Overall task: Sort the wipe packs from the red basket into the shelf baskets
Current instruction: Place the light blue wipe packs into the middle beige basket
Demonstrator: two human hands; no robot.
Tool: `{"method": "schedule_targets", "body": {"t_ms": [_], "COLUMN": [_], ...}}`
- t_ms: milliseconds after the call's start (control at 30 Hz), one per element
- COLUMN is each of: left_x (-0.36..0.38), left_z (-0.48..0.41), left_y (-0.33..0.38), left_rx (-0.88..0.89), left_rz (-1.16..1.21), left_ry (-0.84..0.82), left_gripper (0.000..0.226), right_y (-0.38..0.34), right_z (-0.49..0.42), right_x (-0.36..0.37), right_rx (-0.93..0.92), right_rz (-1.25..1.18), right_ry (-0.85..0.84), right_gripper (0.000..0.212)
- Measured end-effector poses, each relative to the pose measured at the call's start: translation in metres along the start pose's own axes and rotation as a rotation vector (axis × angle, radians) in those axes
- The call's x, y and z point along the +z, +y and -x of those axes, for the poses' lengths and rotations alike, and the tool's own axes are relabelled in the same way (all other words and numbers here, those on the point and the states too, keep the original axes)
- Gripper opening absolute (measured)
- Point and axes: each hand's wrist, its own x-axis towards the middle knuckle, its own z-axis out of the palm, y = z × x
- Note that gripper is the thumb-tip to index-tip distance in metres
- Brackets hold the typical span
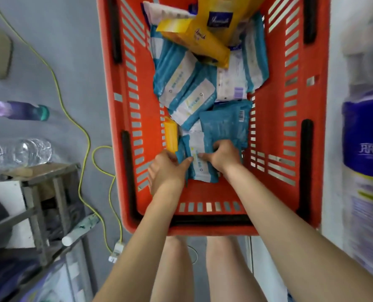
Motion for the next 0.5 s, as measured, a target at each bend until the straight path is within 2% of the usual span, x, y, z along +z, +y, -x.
{"method": "schedule_targets", "body": {"t_ms": [133, 233, 300, 400, 500], "left_x": [-0.004, -0.022, -0.046, -0.089, -0.130], "left_z": [0.004, 0.016, 0.033, 0.069, 0.108], "left_y": [0.007, 0.010, 0.018, 0.038, 0.054], "left_rx": [0.106, 0.272, 0.365, 0.417, 0.355], "left_rz": [-0.138, 0.010, 0.138, 0.595, 1.063], "left_ry": [0.091, 0.092, 0.053, -0.142, -0.439], "left_gripper": [0.024, 0.015, 0.023, 0.025, 0.004], "right_y": [0.000, -0.008, -0.013, -0.021, -0.033], "right_z": [0.000, 0.018, 0.041, 0.091, 0.154], "right_x": [-0.004, -0.029, -0.052, -0.083, -0.112], "right_rx": [0.016, 0.026, 0.013, 0.000, -0.022], "right_rz": [-0.121, -0.285, -0.424, -0.717, -1.216], "right_ry": [-0.029, -0.019, -0.028, -0.041, -0.227], "right_gripper": [0.030, 0.027, 0.022, 0.019, 0.024]}}
